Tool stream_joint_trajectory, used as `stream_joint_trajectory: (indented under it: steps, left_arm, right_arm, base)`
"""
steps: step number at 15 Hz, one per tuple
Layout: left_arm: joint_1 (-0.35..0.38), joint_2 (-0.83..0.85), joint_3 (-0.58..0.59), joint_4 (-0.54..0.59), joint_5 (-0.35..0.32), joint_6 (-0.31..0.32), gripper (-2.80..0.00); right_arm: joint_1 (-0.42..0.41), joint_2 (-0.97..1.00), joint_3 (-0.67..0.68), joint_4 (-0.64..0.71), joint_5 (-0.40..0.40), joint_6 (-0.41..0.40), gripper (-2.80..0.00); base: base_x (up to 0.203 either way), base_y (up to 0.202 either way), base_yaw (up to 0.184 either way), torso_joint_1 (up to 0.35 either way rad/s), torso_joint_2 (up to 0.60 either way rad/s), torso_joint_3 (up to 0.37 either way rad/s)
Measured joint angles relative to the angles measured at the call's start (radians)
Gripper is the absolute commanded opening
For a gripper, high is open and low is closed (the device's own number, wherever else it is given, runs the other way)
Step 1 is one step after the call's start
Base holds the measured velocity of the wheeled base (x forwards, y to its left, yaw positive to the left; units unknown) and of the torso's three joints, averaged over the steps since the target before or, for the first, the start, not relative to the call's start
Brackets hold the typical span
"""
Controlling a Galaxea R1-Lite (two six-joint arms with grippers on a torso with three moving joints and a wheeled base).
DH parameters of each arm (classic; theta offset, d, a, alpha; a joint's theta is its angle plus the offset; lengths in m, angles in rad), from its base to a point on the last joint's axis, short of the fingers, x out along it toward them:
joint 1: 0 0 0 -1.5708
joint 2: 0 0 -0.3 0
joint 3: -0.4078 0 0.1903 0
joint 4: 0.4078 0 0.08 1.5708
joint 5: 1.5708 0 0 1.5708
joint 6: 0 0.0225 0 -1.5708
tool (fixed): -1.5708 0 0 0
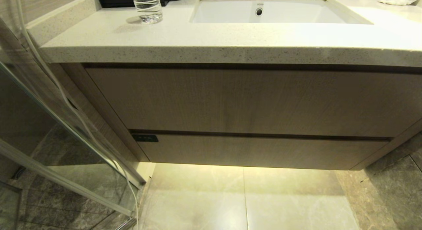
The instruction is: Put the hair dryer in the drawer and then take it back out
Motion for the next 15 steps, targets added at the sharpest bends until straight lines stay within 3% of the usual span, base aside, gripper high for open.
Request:
stream_joint_trajectory:
  steps: [3,6,8,11,15]
  left_arm:
    - [0.0,0.0,0.0,0.0,0.0,0.0,-2.8]
    - [0.0,0.0,0.0,0.0,0.0,0.0,-2.8]
    - [0.0,0.0,0.0,0.0,0.0,0.0,-2.8]
    - [0.0,0.0,0.0,-0.001,0.0,0.0,-2.8]
    - [0.0,0.0,0.0,0.0,0.0,0.0,-2.8]
  right_arm:
    - [0.106,-0.238,0.075,0.129,0.009,0.139,-2.8]
    - [0.174,-0.451,0.1,0.147,0.016,0.146,-2.8]
    - [0.192,-0.546,0.117,0.109,0.014,0.17,-2.8]
    - [0.202,-0.601,0.126,0.16,0.014,0.313,-2.8]
    - [0.203,-0.619,0.127,0.162,0.01,0.347,-2.8]
  base:
    - [0.0,0.0,0.0,0.0,0.0,0.0]
    - [0.0,0.0,0.0,0.0,0.0,0.0]
    - [0.0,0.0,0.0,0.0,0.0,0.0]
    - [0.0,0.0,0.0,0.0,0.0,0.0]
    - [0.0,0.0,0.0,0.0,0.0,0.0]
